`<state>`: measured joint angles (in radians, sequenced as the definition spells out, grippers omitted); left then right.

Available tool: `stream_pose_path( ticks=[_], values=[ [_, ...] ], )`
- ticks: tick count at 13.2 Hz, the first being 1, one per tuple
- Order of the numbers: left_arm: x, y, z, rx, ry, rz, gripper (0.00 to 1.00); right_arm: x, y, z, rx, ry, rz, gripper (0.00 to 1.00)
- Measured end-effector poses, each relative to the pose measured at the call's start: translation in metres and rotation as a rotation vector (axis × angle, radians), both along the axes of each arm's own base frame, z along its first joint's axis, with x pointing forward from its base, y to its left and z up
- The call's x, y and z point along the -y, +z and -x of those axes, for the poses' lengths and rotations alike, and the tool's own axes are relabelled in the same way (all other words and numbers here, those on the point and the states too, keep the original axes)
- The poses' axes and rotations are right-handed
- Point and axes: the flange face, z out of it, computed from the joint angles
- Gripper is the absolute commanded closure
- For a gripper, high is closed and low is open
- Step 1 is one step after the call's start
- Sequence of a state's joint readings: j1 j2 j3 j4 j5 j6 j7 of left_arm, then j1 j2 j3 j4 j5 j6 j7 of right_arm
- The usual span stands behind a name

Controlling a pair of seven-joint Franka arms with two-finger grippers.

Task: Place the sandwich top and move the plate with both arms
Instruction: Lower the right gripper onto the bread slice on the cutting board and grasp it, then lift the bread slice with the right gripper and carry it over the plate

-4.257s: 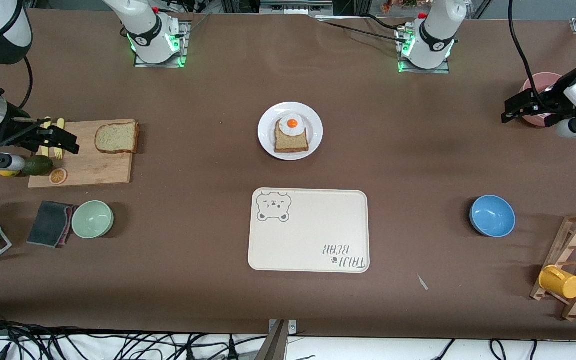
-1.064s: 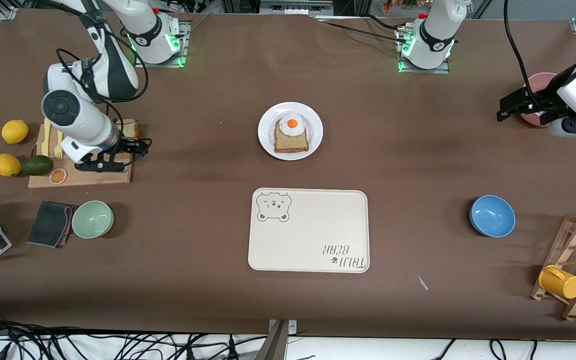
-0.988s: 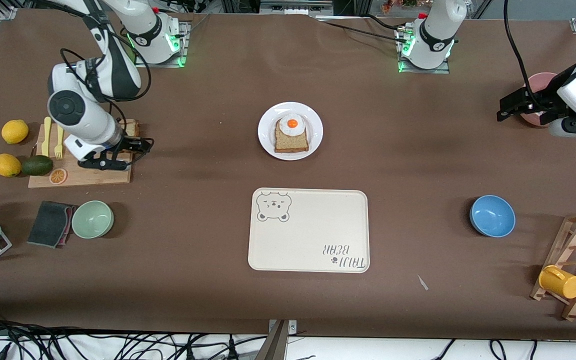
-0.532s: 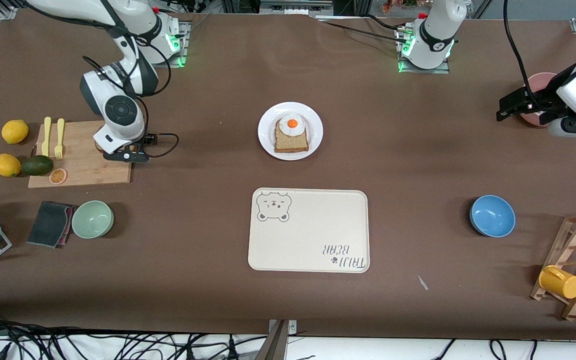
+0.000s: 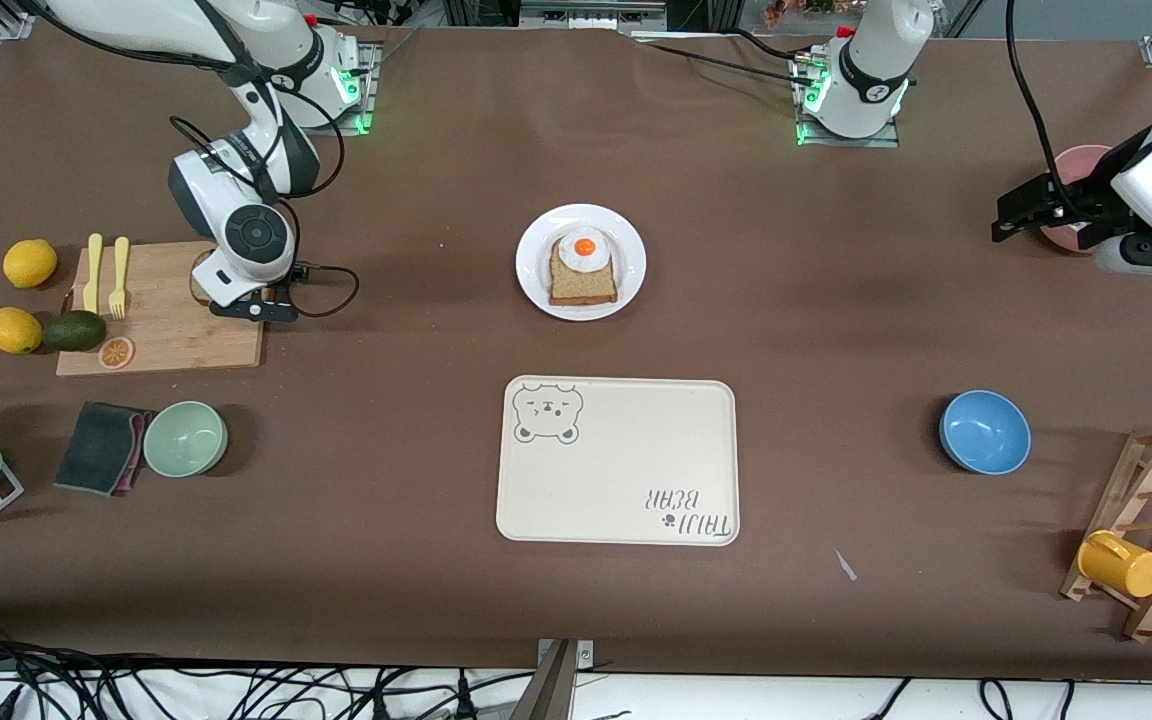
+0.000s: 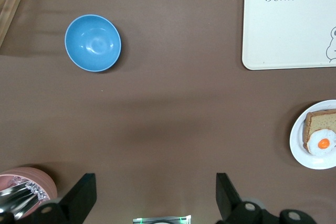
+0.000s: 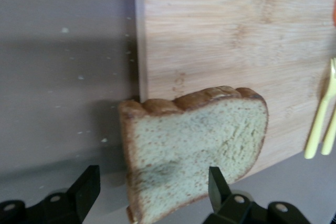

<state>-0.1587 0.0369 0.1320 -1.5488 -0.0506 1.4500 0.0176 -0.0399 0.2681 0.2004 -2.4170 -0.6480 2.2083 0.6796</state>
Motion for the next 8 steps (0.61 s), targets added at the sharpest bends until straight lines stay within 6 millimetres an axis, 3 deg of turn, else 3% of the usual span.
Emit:
stream_pose_path(
  ticks=[2, 3, 6, 7, 8],
  values=[
    [0.000, 0.000, 0.000, 0.000, 0.000, 0.000, 0.00, 0.001, -0.012, 0.004, 0.013, -0.004, 0.042, 0.20],
    [0.000, 0.000, 0.000, 0.000, 0.000, 0.000, 0.00, -0.001, -0.017, 0.006, 0.010, -0.006, 0.047, 0.30],
    [0.000, 0.000, 0.000, -0.001, 0.001, 0.000, 0.00, -0.005, -0.018, 0.004, 0.020, -0.010, 0.051, 0.92],
    [0.001, 0.000, 0.000, -0.001, 0.006, -0.001, 0.00, -0.004, -0.017, 0.004, 0.021, -0.015, 0.057, 1.00],
    [0.002, 0.000, 0.000, -0.001, 0.007, -0.001, 0.00, -0.003, -0.015, 0.003, 0.023, -0.017, 0.060, 1.00]
  ],
)
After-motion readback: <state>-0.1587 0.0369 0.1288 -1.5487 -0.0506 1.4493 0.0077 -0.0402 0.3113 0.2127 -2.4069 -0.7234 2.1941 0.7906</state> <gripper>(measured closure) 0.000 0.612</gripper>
